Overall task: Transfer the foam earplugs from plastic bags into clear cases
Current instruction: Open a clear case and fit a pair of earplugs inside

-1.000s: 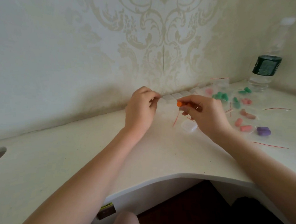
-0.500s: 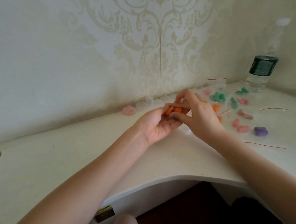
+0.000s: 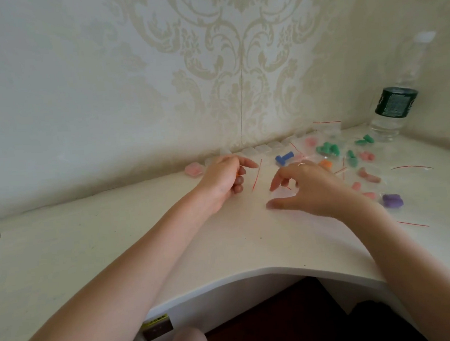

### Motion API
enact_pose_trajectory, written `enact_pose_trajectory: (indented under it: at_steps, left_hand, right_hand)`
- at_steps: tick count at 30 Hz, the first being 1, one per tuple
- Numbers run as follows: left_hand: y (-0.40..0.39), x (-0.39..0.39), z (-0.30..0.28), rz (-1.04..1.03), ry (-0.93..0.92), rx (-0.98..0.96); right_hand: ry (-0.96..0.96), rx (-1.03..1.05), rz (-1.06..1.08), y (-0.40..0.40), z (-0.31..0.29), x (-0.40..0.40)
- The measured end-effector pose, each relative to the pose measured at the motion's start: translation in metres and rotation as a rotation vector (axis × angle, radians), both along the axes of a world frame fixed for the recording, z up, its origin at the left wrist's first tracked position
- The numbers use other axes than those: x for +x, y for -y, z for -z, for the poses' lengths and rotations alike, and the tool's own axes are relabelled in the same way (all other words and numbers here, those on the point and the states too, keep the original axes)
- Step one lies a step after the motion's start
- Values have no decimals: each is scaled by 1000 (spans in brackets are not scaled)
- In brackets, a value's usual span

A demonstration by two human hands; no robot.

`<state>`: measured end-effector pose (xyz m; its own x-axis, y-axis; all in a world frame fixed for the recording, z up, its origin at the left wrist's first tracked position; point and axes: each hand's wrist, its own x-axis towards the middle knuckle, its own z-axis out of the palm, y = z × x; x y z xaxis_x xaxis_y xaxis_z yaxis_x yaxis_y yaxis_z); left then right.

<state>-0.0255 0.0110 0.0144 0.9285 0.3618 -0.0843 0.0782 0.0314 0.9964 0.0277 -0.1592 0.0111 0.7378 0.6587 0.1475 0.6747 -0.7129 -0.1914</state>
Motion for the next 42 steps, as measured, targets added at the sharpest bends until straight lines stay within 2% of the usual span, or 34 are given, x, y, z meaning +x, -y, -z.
enact_pose_trajectory:
  at_steps: [3,7,9,13,17,19,23,29,33,36,40,42]
  left_hand:
    - [1,-3,-1,90,-49,58]
    - [1,-4,-3,148,-74,36]
    - [0,-5,-3,210,-85,-27]
    - [0,-5,-2,356,-61,-190]
    - [-5,-6,0,417,5,-112]
    - [-5,-6,4,409,12,-89]
    - [0,-4,7,345,26,-280]
    - [8,-3,8,286,36,-443]
    - [12,-3,6,231,24,-533]
    - [9,-2,6,247,8,-451]
    - [8,-1,9,263,16,-55]
    - [8,-1,12,270,47,72]
  right_hand:
    - [-76,178,-65,1,1,0]
    - [-169,647,-146,-4,-6,-8]
    - [-248,775,-182,-7,-7,-12]
    - [-281,790,-203,-11,-6,-15]
    - [-269,759,-187,-11,-7,-14]
    - [-267,764,-168,-11,-7,-14]
    - [-250,816,-118,-12,-5,-12]
    - [-142,768,-46,-19,-1,-10]
    - [-144,774,-59,-21,2,-9]
    - [-143,776,-118,-21,3,-11]
    - [-116,675,-219,-20,6,-16]
    - [-139,670,-234,-19,5,-17]
